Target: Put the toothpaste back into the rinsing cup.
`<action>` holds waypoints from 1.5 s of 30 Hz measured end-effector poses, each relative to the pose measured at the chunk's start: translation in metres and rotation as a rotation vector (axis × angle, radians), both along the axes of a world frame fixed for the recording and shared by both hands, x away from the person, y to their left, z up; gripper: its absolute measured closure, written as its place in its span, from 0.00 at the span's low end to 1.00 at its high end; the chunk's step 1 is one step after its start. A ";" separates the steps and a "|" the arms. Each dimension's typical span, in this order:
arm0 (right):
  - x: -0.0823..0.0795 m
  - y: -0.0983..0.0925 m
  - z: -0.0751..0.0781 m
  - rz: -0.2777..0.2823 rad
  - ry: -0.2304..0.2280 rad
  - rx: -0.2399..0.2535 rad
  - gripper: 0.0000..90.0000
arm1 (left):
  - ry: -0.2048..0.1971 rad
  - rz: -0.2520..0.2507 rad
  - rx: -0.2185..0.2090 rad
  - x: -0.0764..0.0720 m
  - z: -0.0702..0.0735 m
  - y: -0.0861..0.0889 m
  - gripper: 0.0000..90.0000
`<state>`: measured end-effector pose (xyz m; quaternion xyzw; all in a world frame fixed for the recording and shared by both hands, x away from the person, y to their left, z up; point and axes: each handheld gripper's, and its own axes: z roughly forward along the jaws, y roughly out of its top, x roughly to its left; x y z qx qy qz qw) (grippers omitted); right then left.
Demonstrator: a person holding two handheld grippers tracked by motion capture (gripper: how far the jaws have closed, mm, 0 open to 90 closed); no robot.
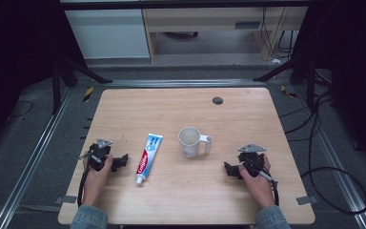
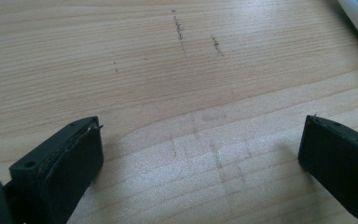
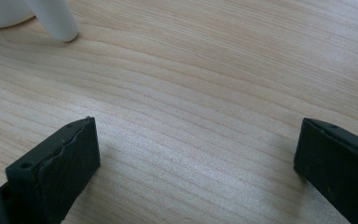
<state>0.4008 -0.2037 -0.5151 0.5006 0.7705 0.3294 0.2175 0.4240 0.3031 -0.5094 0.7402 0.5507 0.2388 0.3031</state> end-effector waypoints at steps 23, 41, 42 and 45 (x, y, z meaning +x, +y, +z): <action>0.001 0.000 0.000 -0.005 -0.005 -0.004 0.01 | 0.018 0.005 -0.023 0.004 0.045 0.005 0.05; -0.001 0.000 0.000 -0.015 -0.004 -0.005 0.01 | 0.093 -0.138 0.030 0.012 0.125 -0.035 0.06; -0.001 0.000 0.000 -0.018 -0.003 -0.002 0.01 | 0.127 -0.154 0.047 0.015 0.124 -0.042 0.08; -0.001 0.000 0.000 -0.017 -0.003 -0.002 0.01 | 0.173 -0.181 0.044 0.018 0.121 -0.049 0.15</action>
